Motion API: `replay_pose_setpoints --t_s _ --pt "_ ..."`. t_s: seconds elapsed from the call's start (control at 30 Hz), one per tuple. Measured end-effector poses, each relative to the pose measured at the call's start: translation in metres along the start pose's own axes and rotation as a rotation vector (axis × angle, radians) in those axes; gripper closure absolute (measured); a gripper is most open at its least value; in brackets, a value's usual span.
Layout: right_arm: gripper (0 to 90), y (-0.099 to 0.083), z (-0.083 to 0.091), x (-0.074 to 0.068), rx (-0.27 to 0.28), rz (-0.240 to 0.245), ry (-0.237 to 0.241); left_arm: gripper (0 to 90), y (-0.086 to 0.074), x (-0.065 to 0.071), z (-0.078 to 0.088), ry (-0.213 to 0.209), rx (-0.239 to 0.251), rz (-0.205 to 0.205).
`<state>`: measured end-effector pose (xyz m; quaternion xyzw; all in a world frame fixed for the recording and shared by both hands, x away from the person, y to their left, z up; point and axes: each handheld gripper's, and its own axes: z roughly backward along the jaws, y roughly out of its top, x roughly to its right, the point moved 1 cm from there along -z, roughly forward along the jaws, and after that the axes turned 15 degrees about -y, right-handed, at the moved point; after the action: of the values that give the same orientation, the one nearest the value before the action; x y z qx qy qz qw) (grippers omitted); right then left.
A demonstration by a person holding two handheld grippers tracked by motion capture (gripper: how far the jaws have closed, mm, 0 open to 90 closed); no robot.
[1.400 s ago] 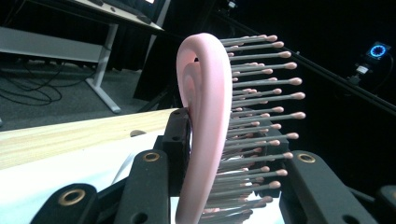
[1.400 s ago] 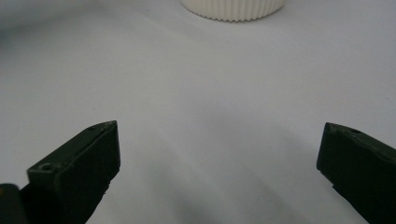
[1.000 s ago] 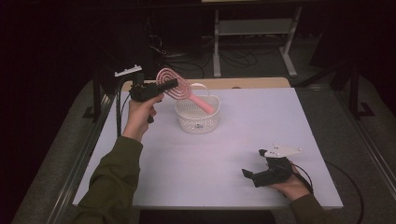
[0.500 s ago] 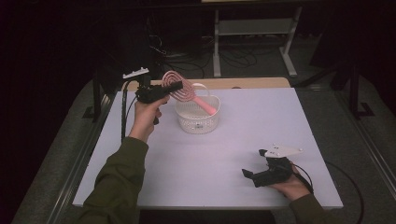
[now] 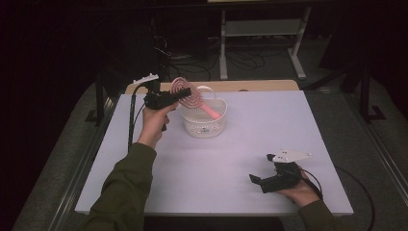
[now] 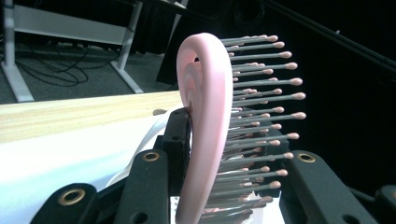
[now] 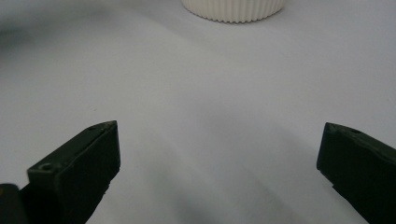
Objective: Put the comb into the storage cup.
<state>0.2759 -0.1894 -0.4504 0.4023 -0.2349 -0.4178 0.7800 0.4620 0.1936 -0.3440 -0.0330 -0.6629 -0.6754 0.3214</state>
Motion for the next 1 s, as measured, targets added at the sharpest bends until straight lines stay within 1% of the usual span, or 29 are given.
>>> replay_pose_setpoints --t_s 0.37,0.57,1.0 --pt "0.0 0.0 0.0 0.0 0.001 0.003 0.0 64.3 -0.011 -0.008 -0.004 0.011 -0.008 0.028" --pt "0.0 0.0 0.0 0.0 0.001 0.003 0.0 64.3 -0.014 -0.008 -0.006 0.016 -0.014 0.026" --pt "0.0 0.0 0.0 0.0 0.0 0.004 0.002 64.3 -0.023 -0.012 -0.011 0.024 -0.023 0.039"
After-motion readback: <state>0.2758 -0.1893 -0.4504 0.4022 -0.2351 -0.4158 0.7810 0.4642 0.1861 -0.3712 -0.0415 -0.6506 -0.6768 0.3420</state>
